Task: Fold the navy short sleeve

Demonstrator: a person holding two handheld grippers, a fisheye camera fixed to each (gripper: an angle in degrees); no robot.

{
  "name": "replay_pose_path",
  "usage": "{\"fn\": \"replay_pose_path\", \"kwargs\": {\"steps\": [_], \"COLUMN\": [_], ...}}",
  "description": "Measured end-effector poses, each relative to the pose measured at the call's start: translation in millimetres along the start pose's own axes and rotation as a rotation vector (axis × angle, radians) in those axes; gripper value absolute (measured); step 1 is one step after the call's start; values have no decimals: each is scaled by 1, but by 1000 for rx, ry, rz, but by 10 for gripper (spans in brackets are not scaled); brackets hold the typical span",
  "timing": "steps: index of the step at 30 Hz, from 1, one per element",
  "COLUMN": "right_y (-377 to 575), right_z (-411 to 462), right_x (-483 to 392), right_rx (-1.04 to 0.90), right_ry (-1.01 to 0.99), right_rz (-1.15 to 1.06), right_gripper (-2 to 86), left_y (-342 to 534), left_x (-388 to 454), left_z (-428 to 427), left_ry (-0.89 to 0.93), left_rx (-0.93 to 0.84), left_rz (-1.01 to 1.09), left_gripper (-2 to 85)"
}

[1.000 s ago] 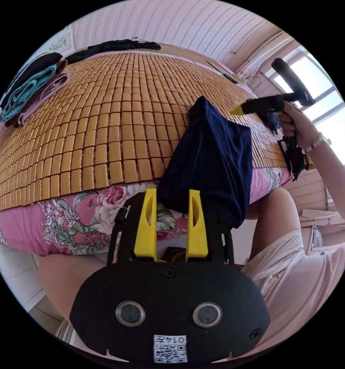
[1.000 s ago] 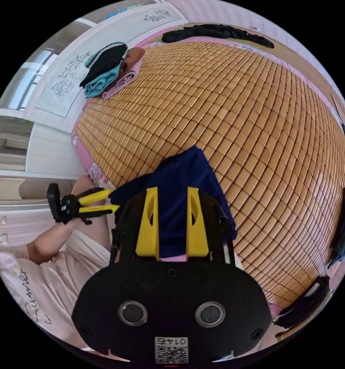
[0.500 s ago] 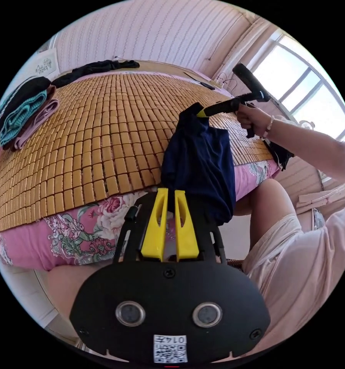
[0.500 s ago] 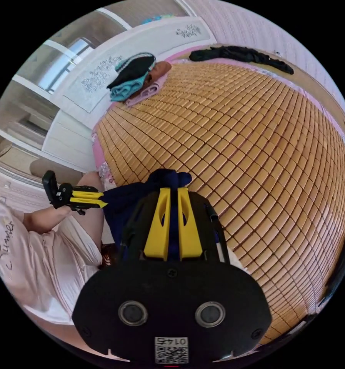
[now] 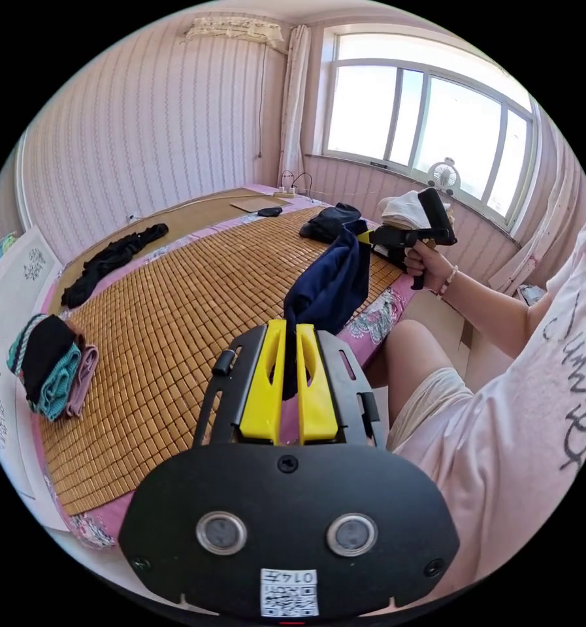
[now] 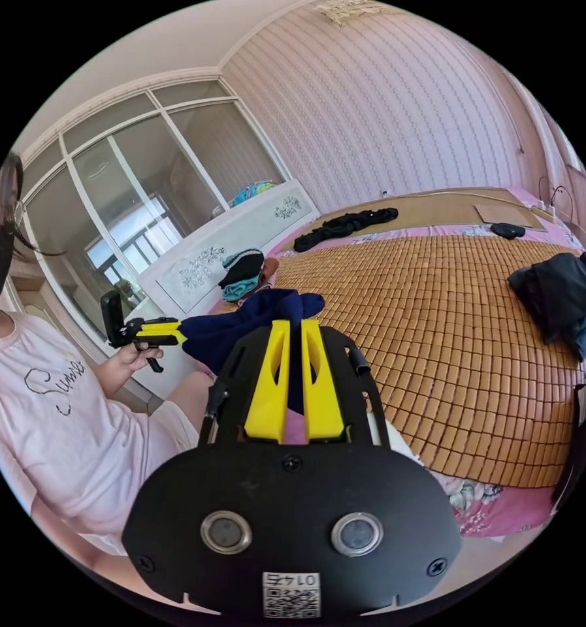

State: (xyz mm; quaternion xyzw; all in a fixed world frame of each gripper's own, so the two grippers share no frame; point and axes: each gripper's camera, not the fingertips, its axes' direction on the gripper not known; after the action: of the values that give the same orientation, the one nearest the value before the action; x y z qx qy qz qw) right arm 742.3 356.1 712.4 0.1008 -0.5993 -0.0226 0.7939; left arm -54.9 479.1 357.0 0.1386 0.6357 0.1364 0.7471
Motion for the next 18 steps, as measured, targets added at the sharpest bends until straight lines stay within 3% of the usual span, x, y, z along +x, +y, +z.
{"fn": "replay_pose_path", "kwargs": {"steps": [7, 10, 14, 18], "right_y": [-54, -118, -258, -288], "right_z": [-88, -137, -147, -128], "right_x": [47, 90, 213, 308], "right_rx": [29, -29, -249, -275], "right_ry": [199, 299, 592, 740], "right_rz": [-30, -8, 163, 382], "right_gripper": [25, 31, 75, 150], "left_y": [-128, -205, -354, -446], "left_x": [46, 74, 76, 55], "left_z": [62, 114, 230, 346], "left_ry": [143, 216, 309, 154], "left_rx": [45, 96, 238, 88], "left_rz": [70, 131, -56, -202], "left_gripper": [8, 17, 63, 76]}}
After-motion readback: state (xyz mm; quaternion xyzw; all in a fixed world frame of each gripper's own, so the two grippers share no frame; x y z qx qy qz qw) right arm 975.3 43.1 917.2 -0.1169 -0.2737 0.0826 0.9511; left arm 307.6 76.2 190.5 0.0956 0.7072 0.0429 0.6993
